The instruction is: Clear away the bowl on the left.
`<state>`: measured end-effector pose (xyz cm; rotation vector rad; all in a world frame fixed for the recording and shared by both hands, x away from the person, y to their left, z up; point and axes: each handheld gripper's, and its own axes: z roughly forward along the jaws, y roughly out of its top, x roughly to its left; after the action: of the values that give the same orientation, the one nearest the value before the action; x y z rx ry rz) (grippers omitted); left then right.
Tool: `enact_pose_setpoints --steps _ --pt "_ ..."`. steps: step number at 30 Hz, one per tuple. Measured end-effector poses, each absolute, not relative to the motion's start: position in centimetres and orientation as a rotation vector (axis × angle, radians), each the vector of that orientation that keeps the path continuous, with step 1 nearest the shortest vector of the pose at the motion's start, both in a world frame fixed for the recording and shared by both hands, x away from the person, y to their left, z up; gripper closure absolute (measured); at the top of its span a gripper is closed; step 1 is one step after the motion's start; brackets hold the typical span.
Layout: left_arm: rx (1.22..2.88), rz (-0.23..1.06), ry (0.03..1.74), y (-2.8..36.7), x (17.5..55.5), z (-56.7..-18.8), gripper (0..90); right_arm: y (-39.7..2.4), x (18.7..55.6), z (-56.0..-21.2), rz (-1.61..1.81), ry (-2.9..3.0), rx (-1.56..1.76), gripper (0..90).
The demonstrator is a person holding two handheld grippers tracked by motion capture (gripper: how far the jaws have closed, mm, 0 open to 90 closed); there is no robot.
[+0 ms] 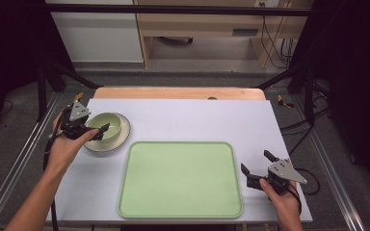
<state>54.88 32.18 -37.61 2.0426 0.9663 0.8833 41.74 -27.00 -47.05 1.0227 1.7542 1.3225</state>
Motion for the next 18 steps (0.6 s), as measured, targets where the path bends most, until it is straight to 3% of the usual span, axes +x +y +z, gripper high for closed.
enact_pose_setpoints --steps 4,14,18 --pt "2.038 0.922 1.084 33.2 56.0 -38.3 8.0 -26.9 41.7 -47.0 1.334 1.752 1.017 3.8" --pt "1.895 0.871 1.3 35.2 57.7 -39.7 11.5 -27.0 41.8 -46.9 1.345 1.752 1.015 3.9" --pt "1.84 0.864 1.391 35.3 57.7 -40.0 18.0 -27.0 41.8 -46.9 1.349 1.751 1.01 3.9"
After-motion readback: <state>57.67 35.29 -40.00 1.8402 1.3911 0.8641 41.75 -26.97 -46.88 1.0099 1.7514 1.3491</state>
